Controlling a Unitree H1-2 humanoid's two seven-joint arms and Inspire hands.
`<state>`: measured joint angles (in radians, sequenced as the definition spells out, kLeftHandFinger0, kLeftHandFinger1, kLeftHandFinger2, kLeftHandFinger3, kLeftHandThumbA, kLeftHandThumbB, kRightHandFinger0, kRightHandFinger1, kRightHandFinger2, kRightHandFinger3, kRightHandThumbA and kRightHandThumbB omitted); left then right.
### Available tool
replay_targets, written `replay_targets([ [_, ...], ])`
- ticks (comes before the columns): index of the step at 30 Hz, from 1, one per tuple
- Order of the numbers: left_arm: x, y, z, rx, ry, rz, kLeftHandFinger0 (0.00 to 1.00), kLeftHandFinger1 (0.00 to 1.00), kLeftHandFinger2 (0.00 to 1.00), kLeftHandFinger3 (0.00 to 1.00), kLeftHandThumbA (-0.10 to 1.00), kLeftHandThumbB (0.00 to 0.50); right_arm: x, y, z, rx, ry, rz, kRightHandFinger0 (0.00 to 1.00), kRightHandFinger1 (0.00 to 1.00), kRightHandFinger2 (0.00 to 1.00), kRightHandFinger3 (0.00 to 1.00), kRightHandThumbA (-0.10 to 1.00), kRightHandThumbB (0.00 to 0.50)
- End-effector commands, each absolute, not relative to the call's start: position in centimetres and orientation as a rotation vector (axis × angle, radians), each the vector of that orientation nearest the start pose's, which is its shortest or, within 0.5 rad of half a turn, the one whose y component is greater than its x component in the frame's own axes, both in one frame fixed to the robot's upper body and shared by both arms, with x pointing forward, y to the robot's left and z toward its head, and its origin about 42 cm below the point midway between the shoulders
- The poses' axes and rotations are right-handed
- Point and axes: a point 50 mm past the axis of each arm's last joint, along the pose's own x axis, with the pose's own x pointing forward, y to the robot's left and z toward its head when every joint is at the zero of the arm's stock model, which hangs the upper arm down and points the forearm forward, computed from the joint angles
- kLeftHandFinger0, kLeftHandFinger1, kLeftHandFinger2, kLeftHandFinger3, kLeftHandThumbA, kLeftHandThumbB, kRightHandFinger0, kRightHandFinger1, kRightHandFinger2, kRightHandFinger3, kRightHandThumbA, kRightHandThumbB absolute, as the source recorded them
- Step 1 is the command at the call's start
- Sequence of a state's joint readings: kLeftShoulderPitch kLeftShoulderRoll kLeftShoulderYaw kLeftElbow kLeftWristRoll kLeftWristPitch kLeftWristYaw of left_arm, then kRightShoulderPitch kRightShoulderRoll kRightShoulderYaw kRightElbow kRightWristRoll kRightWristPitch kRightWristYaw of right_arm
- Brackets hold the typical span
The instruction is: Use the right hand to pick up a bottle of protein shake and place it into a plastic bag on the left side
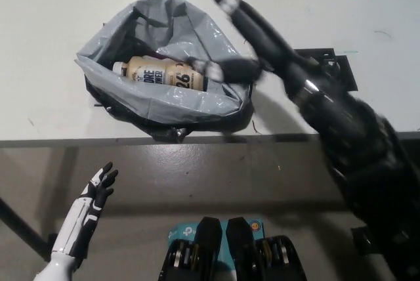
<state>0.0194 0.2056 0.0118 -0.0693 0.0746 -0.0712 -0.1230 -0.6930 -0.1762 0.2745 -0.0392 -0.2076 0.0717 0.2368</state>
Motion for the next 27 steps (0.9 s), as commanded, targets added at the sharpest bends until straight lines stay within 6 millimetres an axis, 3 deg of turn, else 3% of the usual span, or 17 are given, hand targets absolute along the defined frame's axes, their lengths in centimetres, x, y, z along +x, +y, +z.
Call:
replay_targets([
  [1, 27.6, 28.5, 12.2, 0.290, -0.127, -0.049, 1.00, 1.00, 1.00, 1.00, 1.00, 0.158, 20.5, -24.7, 41.4, -0.009, -1.306, 0.473, 1.00, 1.00, 1.00, 1.00, 0.74, 0.393],
  [3, 28.5, 28.5, 12.7, 0.307, -0.137, -0.038, 1.00, 1.00, 1.00, 1.00, 1.00, 0.159, 21.5, -24.4, 39.3, 0.012, -1.256, 0.410, 1.00, 1.00, 1.00, 1.00, 0.73, 0.343],
  [5, 29.1, 28.5, 13.0, 0.325, -0.155, -0.037, 1.00, 1.00, 1.00, 1.00, 1.00, 0.172, 22.5, -23.7, 37.7, 0.051, -1.192, 0.396, 1.00, 1.00, 1.00, 1.00, 0.76, 0.342],
  [6, 29.2, 28.5, 13.1, 0.326, -0.159, -0.038, 1.00, 1.00, 1.00, 1.00, 1.00, 0.188, 22.8, -23.6, 37.4, 0.051, -1.178, 0.385, 1.00, 1.00, 1.00, 1.00, 0.78, 0.364],
  [7, 29.2, 28.6, 13.3, 0.339, -0.168, -0.044, 1.00, 1.00, 1.00, 1.00, 1.00, 0.209, 24.1, -22.9, 35.5, 0.021, -1.113, 0.351, 1.00, 1.00, 1.00, 1.00, 0.78, 0.355],
  [11, 28.9, 28.5, 13.5, 0.342, -0.174, -0.072, 1.00, 1.00, 1.00, 1.00, 1.00, 0.193, 26.2, -21.7, 30.3, -0.064, -0.885, 0.247, 1.00, 1.00, 1.00, 1.00, 0.80, 0.296],
  [12, 28.8, 28.3, 13.5, 0.349, -0.179, -0.078, 1.00, 1.00, 1.00, 1.00, 1.00, 0.178, 27.3, -21.3, 27.4, -0.116, -0.773, 0.208, 1.00, 1.00, 1.00, 1.00, 0.85, 0.266],
  [14, 28.8, 28.3, 13.5, 0.340, -0.181, -0.084, 1.00, 1.00, 1.00, 1.00, 1.00, 0.175, 28.1, -21.1, 25.1, -0.143, -0.712, 0.187, 1.00, 1.00, 1.00, 1.00, 0.86, 0.257],
  [15, 28.7, 28.3, 13.6, 0.333, -0.179, -0.085, 1.00, 1.00, 1.00, 1.00, 1.00, 0.166, 28.8, -21.0, 23.1, -0.159, -0.651, 0.150, 1.00, 1.00, 1.00, 1.00, 0.83, 0.261],
  [17, 28.6, 28.1, 13.5, 0.319, -0.174, -0.084, 1.00, 1.00, 1.00, 1.00, 1.00, 0.165, 29.8, -20.7, 20.0, -0.174, -0.581, 0.126, 1.00, 1.00, 1.00, 1.00, 0.81, 0.225],
  [21, 28.3, 27.8, 13.4, 0.307, -0.181, -0.091, 1.00, 1.00, 1.00, 1.00, 1.00, 0.147, 31.8, -20.9, 14.0, -0.298, -0.379, 0.137, 1.00, 1.00, 1.00, 1.00, 0.86, 0.199],
  [24, 28.4, 27.9, 13.6, 0.303, -0.183, -0.087, 1.00, 1.00, 1.00, 1.00, 1.00, 0.154, 32.5, -21.0, 11.9, -0.278, -0.328, 0.151, 1.00, 1.00, 1.00, 1.00, 0.84, 0.190],
  [27, 28.3, 27.7, 13.5, 0.300, -0.169, -0.087, 1.00, 1.00, 1.00, 1.00, 1.00, 0.167, 32.2, -21.3, 11.2, -0.269, -0.296, 0.165, 1.00, 1.00, 1.00, 1.00, 0.90, 0.201],
])
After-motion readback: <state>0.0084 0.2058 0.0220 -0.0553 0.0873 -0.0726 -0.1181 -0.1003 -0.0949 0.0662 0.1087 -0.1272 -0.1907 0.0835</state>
